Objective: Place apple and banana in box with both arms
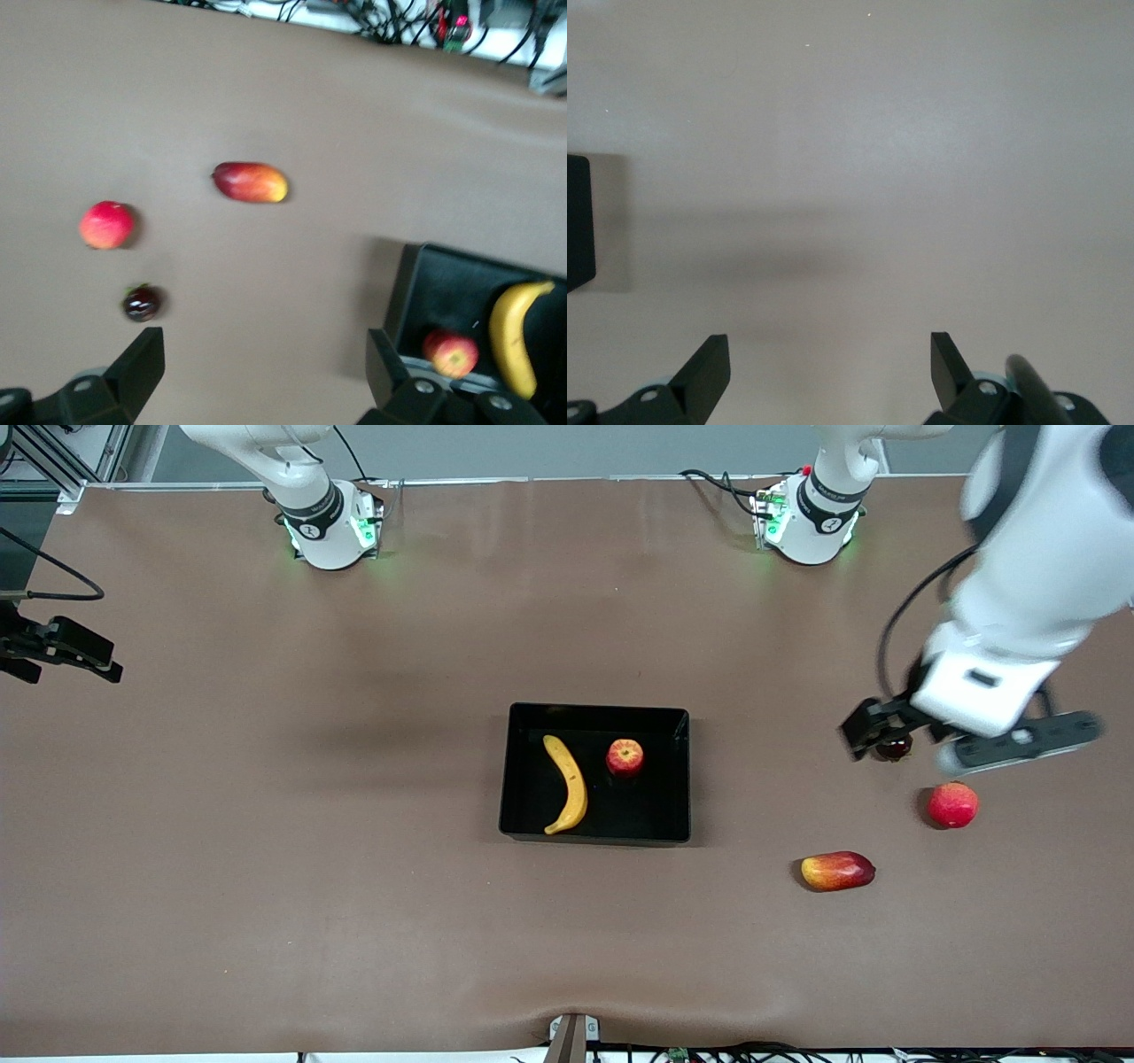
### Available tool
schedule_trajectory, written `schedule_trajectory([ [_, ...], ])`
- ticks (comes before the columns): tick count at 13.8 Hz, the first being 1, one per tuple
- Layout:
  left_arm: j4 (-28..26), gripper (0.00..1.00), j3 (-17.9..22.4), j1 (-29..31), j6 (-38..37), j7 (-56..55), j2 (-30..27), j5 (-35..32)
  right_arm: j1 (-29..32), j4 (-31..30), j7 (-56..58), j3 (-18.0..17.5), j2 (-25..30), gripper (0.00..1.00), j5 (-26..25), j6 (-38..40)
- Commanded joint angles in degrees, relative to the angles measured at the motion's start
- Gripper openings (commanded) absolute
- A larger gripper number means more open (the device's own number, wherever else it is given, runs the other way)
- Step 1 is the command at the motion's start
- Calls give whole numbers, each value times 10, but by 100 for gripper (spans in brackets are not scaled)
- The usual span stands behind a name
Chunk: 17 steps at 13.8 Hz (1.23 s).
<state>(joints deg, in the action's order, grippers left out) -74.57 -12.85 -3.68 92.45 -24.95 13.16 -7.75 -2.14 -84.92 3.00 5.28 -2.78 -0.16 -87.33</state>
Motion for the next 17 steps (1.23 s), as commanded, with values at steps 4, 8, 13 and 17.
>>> schedule_trajectory([
  [4,-76,100,53,10,-82,114,-112,62,8,25,2,0,-3,100,-26,2],
  [8,-161,100,73,13,-82,141,-192,82,28,20,0,-1,-3,100,-16,1],
  [13,-180,100,73,13,-83,146,-210,82,26,7,1,-3,1,100,-15,-6],
  [17,-176,100,70,15,-88,139,-209,78,26,4,1,-3,3,100,-15,-12],
])
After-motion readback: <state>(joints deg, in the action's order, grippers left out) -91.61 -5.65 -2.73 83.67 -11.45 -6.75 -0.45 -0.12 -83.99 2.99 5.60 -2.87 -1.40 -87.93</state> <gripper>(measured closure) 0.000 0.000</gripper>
